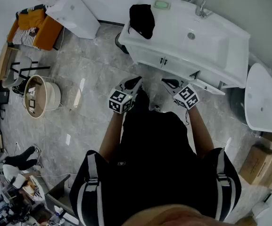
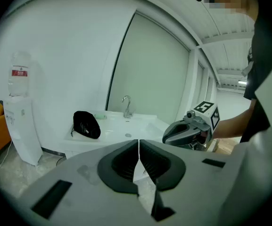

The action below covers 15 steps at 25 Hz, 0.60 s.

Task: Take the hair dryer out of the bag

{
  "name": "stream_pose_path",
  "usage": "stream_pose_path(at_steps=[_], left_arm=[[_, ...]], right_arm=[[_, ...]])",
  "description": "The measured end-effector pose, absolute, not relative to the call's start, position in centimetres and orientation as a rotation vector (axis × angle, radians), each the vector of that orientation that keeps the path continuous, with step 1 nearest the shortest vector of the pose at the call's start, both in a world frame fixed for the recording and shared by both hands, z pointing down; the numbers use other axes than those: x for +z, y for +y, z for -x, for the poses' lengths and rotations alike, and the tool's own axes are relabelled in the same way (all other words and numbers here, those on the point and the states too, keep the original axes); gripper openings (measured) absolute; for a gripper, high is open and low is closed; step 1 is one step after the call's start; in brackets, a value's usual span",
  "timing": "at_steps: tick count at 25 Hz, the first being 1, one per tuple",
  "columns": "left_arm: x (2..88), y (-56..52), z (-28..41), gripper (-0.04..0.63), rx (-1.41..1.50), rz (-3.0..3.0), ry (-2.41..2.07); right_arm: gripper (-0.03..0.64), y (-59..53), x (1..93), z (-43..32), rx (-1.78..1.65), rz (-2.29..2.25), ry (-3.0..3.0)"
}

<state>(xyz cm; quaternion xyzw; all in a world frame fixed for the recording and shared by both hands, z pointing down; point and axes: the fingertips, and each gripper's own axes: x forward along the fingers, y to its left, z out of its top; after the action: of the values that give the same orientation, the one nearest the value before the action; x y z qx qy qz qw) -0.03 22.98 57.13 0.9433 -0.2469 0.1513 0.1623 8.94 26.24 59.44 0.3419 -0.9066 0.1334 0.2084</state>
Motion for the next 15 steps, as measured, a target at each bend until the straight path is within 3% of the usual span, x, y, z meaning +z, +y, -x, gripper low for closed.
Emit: stream_pose_path(at_steps=[15], left_arm=[[56.9,21.8,0.5,0.02,0.392,-2.688,-0.686]], right_arm=[[0.06,25.3,59.7,-8.6,0.378,-0.995,-2.513]])
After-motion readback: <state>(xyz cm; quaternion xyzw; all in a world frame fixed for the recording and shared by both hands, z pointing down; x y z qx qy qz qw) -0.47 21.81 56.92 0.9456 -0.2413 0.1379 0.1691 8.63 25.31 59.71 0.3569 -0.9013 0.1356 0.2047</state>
